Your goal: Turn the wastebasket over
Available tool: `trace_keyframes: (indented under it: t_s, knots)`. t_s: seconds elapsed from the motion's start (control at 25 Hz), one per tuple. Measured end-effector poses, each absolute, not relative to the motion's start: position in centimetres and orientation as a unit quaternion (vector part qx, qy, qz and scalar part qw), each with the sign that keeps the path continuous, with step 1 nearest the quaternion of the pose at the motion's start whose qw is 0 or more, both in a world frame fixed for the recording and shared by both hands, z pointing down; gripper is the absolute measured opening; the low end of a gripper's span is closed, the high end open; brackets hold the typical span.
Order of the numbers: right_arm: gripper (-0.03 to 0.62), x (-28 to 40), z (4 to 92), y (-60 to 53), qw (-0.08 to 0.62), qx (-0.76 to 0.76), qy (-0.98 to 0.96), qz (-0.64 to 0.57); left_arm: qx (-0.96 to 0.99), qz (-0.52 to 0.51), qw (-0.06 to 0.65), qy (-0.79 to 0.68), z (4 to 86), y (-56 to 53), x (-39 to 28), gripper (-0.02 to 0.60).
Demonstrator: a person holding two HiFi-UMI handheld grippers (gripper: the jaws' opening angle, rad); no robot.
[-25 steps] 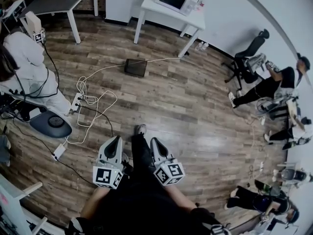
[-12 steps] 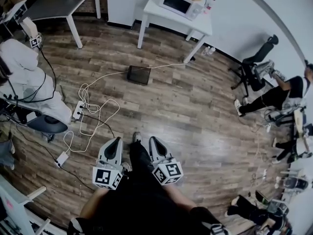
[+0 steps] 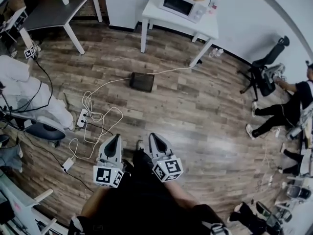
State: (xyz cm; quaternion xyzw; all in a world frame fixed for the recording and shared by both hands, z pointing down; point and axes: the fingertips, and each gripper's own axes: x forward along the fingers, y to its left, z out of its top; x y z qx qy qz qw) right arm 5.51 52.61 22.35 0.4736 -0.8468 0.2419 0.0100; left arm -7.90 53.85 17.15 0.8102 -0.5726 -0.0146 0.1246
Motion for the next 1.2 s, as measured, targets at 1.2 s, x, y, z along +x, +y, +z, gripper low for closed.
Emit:
trace_keyframes:
  t_s: [1.2]
  knots:
    - [0.032,-1.4,23.9,25.5,0.010,0.534,-0.805,0.257,0.856,0.010,0.171,-0.487,20.8,23.4,-13.9,0.032]
